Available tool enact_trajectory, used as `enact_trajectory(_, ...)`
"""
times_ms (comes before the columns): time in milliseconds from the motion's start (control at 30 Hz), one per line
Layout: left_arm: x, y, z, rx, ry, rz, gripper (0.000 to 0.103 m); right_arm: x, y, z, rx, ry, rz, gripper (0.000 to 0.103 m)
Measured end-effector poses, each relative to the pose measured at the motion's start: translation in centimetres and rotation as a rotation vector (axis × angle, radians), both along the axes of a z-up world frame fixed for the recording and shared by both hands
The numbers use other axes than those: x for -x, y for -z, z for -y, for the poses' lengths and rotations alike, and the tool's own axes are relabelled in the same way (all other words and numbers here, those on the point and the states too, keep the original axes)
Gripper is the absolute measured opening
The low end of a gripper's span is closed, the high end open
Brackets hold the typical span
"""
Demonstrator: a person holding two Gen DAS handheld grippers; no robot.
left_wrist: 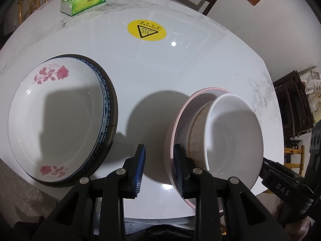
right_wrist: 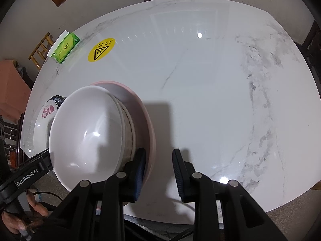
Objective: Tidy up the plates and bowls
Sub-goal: 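Lift and carry the nested bowl stack over the plate stack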
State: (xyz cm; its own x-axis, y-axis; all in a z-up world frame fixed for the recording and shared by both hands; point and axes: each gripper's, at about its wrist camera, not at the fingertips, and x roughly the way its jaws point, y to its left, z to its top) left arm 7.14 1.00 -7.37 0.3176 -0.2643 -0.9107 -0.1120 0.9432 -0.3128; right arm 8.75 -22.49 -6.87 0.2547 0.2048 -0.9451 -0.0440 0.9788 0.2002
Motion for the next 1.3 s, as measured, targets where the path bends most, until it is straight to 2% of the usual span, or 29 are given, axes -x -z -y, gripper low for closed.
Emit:
enact_trajectory(600,0.13,-0.17,0.30,-0.007,-0.013,0.013,0.022,0.45,-0.12,-0.38,0.025,0.005,0.032,0.028)
enact_trajectory(733,0.06,-0.24,0.30,0.012,-0.010,0.026,0.014,0.47,-0.08,-0.27,0.009,0.006,0.033,0.028)
enact_trajectory(900,-0.24,-0.31,0.58,0.018,-0.001,0.041,0.006,0.56,-0.13,-0.34,-0.011,0.003,0.031,0.021)
enact_trajectory(1033,-0.32,-0.33,0.57,0.025,-0.003,0.048,0.005,0.57,-0.09,-0.33,-0.020,0.010,0.034,0.019)
enact_trajectory(1167,-0.27,-0.31,0.51,0.028,-0.005,0.053,0.005,0.53,-0.07,-0.59,-0.034,0.009,0.035,0.012)
enact_trajectory(1300,-0.22,-0.37,0.52,0.022,-0.004,0.057,0.005,0.45,-0.15,-0.81,-0.022,0.007,0.039,0.012)
